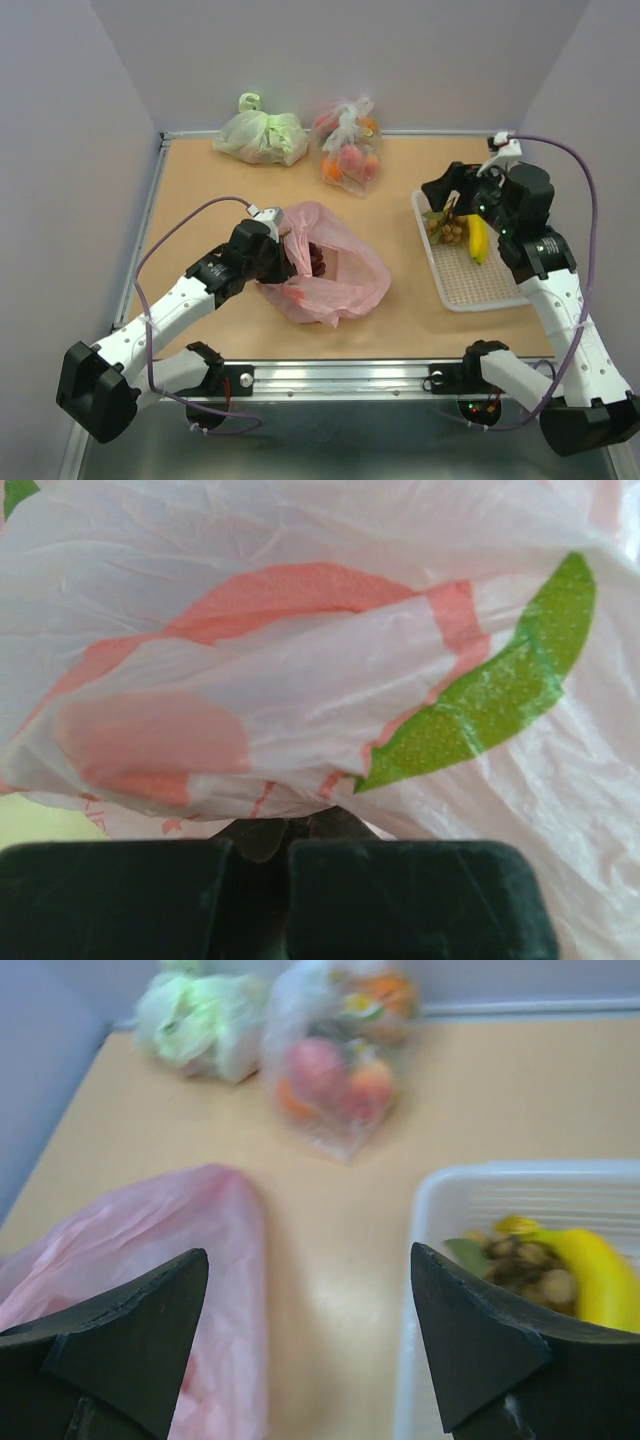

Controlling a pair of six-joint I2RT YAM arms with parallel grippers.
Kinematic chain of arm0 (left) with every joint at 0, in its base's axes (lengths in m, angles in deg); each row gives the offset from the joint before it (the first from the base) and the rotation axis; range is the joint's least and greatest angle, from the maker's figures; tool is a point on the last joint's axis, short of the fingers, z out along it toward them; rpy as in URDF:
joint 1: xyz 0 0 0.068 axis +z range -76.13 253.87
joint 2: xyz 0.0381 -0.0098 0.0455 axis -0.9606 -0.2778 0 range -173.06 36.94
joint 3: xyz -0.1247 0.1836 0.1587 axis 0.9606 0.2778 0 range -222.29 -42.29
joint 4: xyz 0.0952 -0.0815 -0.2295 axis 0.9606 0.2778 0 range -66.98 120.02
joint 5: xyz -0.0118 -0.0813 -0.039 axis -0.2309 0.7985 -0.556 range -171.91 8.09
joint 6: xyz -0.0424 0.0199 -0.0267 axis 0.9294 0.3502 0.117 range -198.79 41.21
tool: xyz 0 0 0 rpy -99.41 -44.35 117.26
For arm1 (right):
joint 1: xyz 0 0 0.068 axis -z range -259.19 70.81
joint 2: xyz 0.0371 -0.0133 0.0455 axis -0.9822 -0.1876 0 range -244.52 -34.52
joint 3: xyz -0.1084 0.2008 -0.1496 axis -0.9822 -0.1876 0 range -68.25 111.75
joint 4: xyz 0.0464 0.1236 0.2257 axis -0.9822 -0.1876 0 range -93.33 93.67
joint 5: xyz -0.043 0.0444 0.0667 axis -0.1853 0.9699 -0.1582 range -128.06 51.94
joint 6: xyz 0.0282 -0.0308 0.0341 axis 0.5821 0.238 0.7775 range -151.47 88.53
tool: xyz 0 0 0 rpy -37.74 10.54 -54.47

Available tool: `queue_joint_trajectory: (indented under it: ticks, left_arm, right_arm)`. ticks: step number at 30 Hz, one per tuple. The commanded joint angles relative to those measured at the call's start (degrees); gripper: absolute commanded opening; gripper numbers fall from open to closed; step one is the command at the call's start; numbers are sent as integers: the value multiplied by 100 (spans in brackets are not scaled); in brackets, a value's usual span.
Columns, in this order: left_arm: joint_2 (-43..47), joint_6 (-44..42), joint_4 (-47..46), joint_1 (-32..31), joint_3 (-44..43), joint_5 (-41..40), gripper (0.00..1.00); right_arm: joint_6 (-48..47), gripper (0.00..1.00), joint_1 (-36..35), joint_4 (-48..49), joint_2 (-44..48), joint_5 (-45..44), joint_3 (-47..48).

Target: Untie the knot of the plastic bag and take out the fruit

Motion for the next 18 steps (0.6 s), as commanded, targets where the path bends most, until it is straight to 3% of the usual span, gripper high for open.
queue_joint_trajectory:
  ticks: [1, 10, 13, 18]
  left_arm:
    - [47, 60, 291, -18, -126, -192, 0]
    - [258, 403, 678, -18, -47, -509, 0]
    - [346, 535, 713, -18, 50, -570, 0]
    - [539, 693, 705, -26, 172, -685, 0]
  right_arm:
    - [343, 86, -1164, -277, -211, 472, 73]
    - [1406, 80, -4478, 865, -1090, -1268, -657]
    - [1591, 76, -5209, 1418, -1740, -1743, -832]
    - [1908, 64, -5730, 2517, -2698, -1937, -1455]
